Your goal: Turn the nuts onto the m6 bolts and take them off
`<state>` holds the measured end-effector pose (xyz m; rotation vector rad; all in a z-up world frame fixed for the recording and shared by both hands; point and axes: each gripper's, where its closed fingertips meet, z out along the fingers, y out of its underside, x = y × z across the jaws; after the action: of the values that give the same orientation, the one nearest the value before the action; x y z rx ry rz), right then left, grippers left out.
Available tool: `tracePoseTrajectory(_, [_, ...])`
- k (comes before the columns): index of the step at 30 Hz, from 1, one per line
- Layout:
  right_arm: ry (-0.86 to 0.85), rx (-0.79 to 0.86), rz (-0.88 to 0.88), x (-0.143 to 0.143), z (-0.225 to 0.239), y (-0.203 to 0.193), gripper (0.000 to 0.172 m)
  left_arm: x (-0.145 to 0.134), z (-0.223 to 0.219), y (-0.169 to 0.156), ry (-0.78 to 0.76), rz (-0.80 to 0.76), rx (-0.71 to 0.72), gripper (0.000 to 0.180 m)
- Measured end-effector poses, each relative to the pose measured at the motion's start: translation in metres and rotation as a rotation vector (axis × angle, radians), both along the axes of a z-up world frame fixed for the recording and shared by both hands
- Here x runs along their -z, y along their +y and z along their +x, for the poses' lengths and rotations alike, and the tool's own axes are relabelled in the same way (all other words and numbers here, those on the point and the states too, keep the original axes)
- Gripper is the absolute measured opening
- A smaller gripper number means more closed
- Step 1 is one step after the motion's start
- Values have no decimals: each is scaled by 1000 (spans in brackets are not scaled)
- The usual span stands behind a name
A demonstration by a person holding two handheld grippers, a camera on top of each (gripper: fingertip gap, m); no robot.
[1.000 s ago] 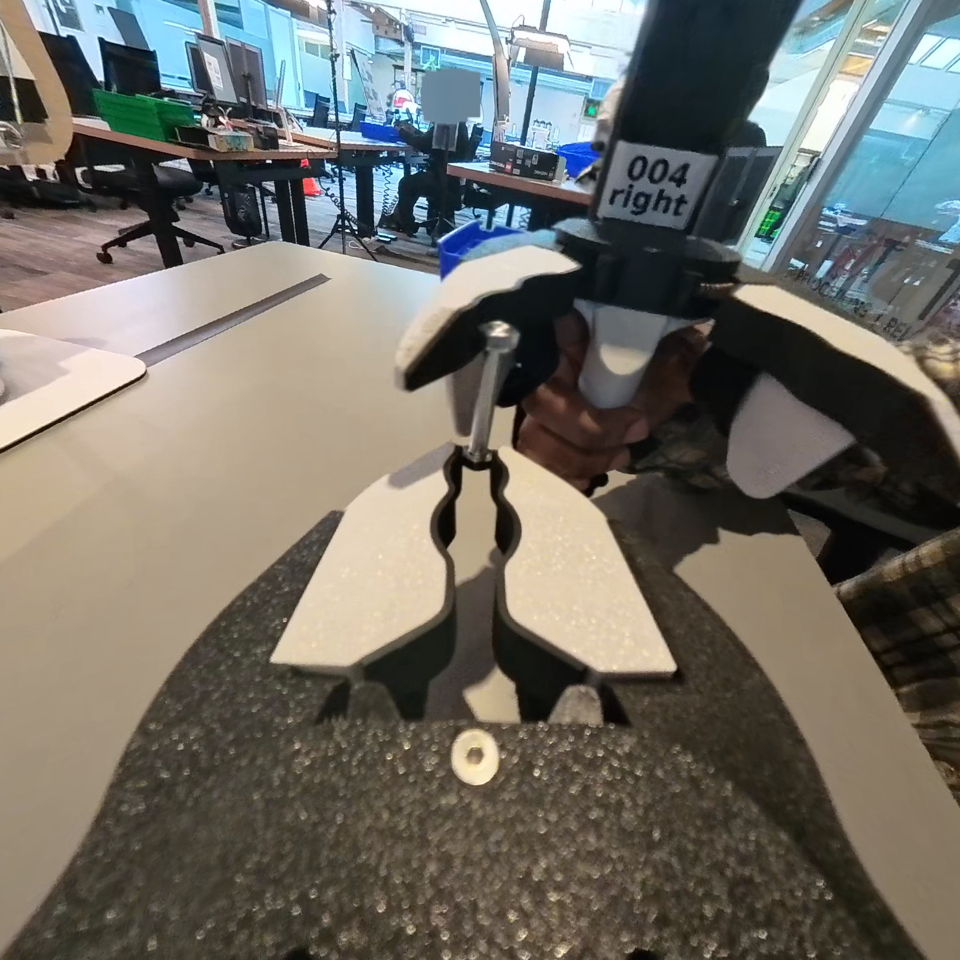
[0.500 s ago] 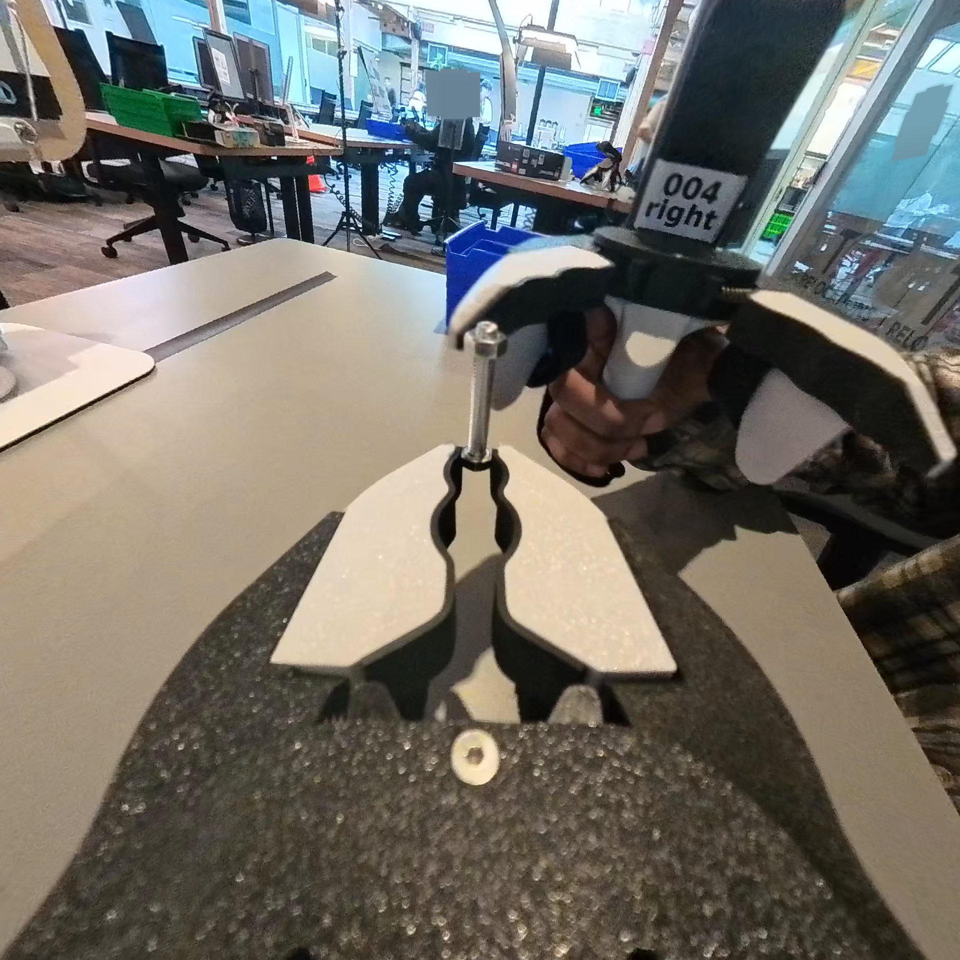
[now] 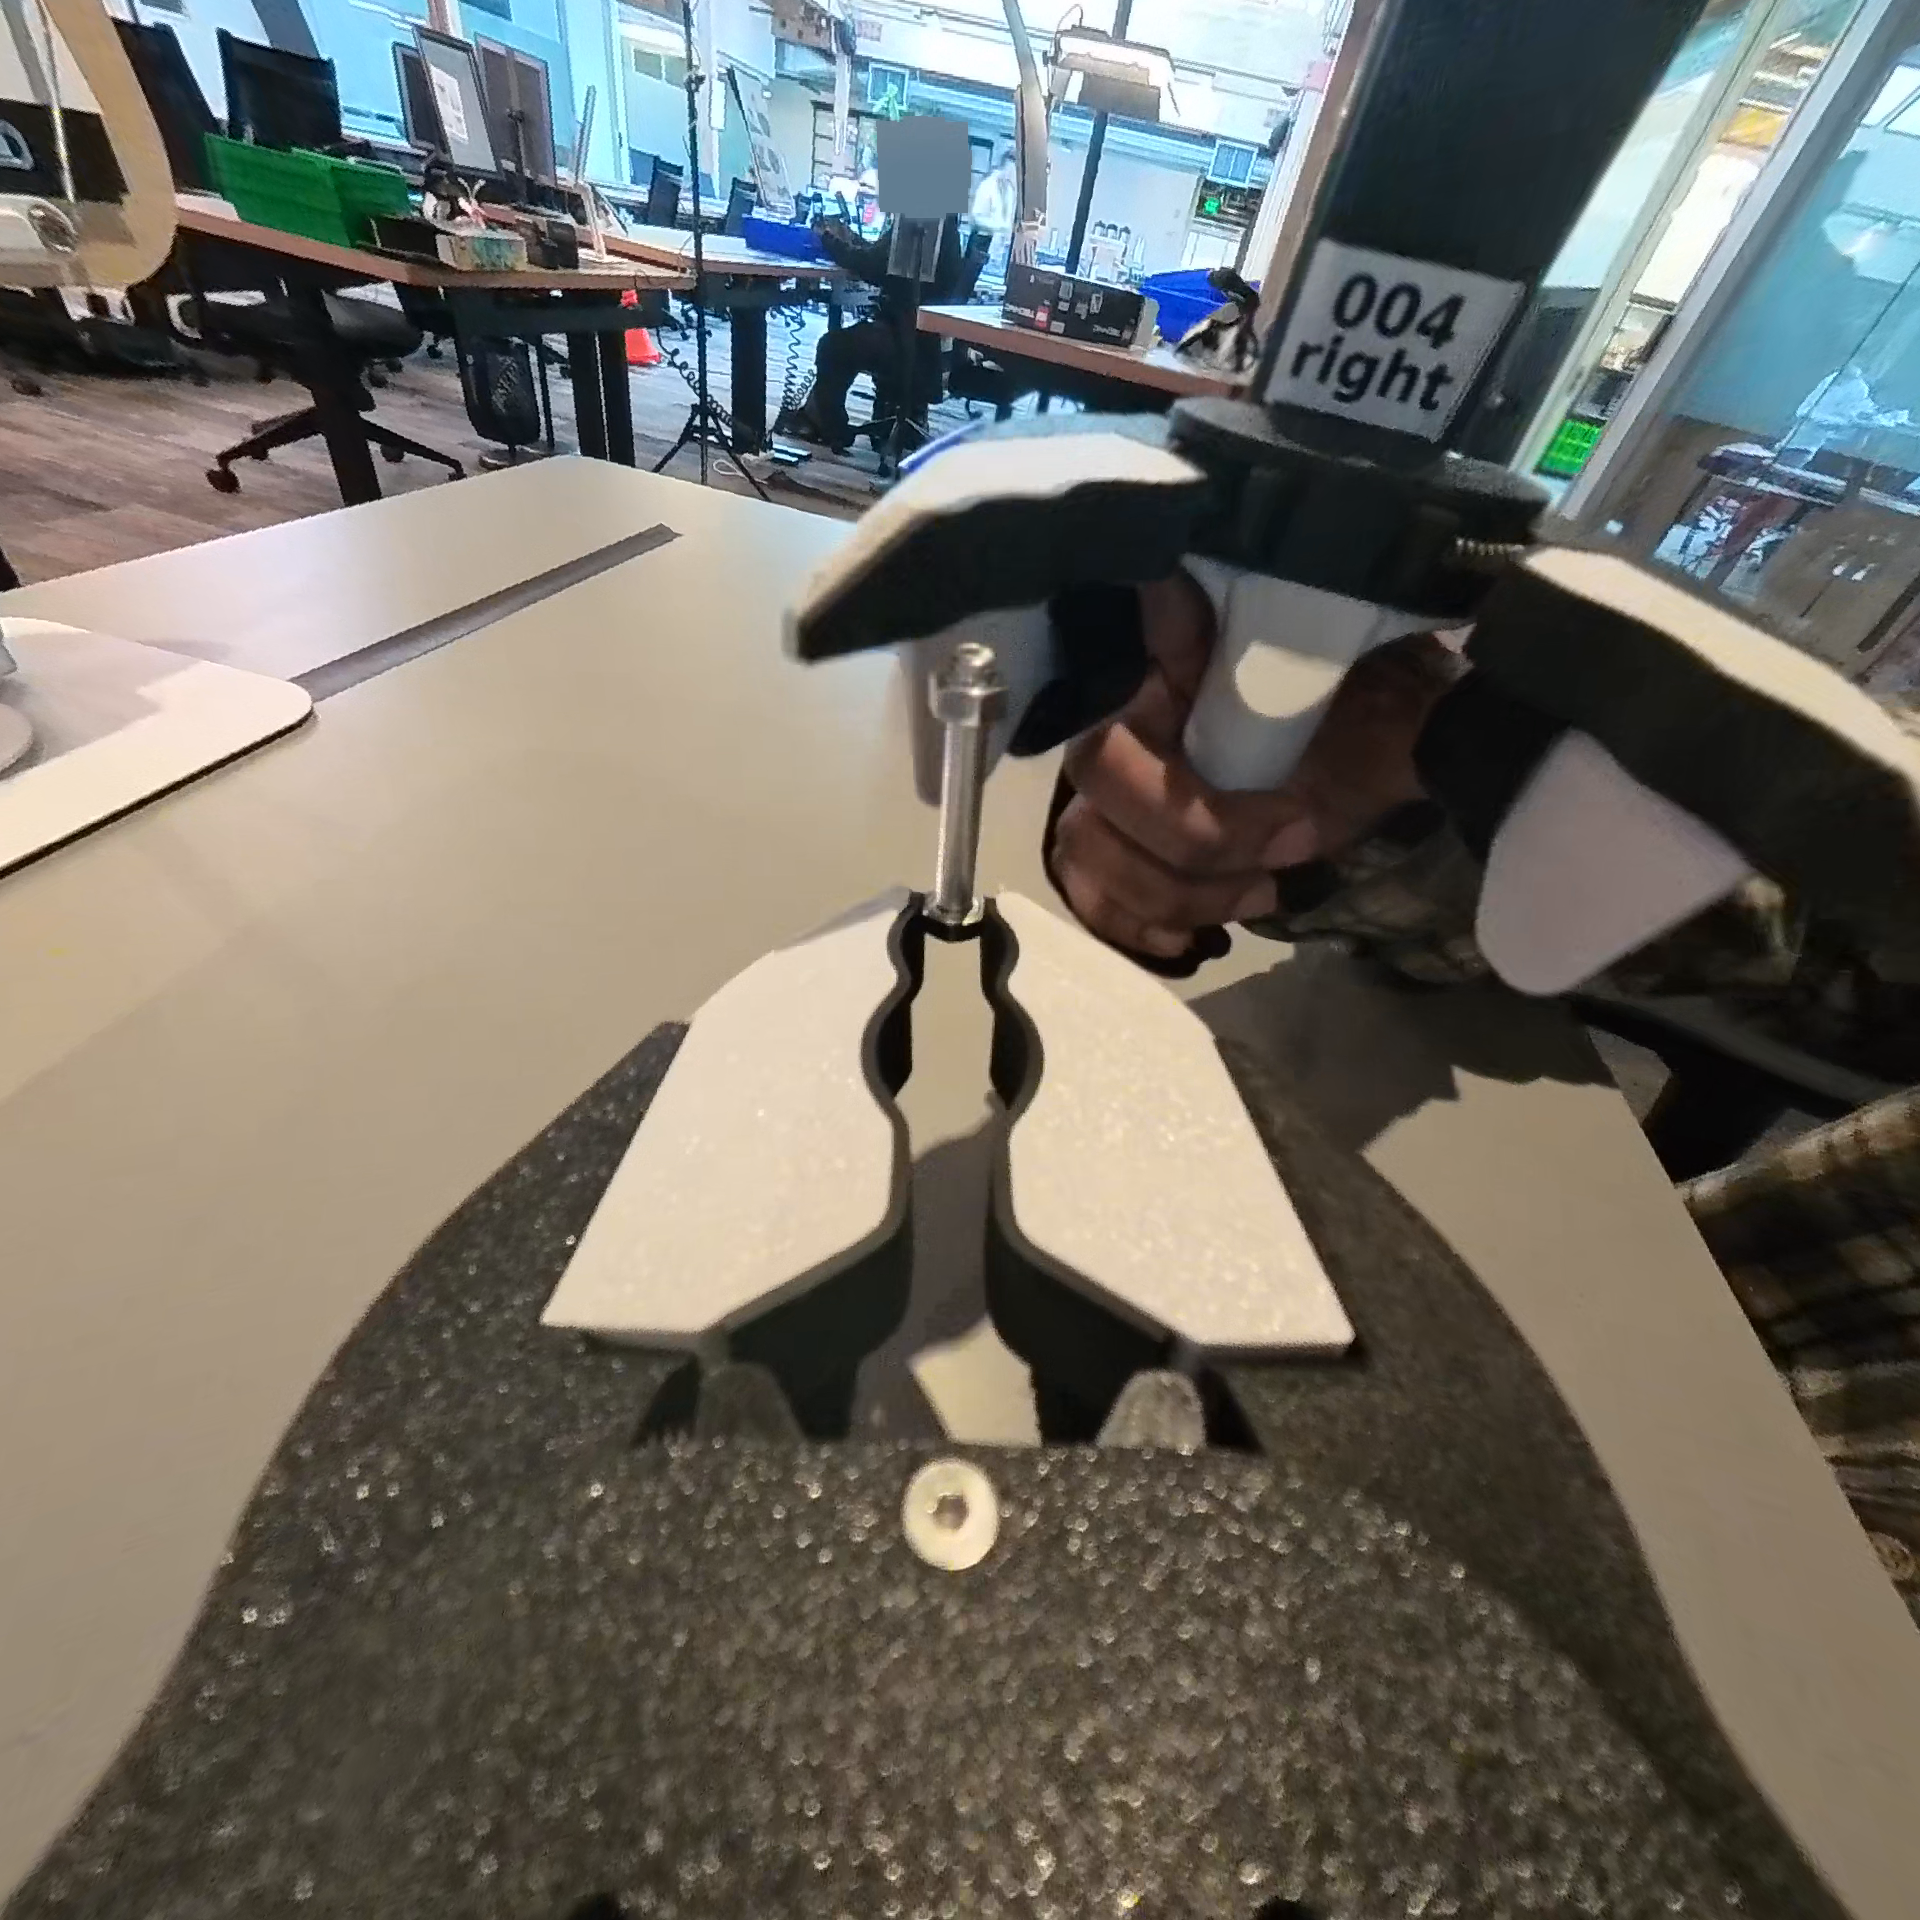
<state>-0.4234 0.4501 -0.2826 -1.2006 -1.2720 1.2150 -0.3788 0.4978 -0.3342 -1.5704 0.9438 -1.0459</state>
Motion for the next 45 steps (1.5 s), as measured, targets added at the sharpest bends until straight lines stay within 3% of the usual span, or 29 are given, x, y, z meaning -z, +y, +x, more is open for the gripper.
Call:
tracePoseTrajectory(5, [-13,31,17,11,13,-13,127,3,-3,3,15,-7,-14,9])
tracePoseTrajectory(11, [0,54,12,8,3,4,125,3,4,-2,15,-7,11,10])
tracePoseTrajectory(16, [-26,36,6,18,14,-17,126,2,2,0,20,-5,-6,9])
tracePoseTrajectory(24, [-19,15,-32,13,-1,-7,128,3,5,-3,24,-8,6,9])
tracePoseTrajectory(30, [3,81,-15,12,21,-9,128,3,3,-2,25,-13,10,10])
tracePoseTrajectory(35, [-14,9,-69,15,0,-8,131,6,8,-4,30,-18,17,9])
tracePoseTrajectory(40, [8,61,-26,11,24,-16,129,4,3,-2,26,-18,13,10])
tracePoseTrajectory(45, [11,9,-69,12,1,-6,131,7,8,-5,35,-21,23,9])
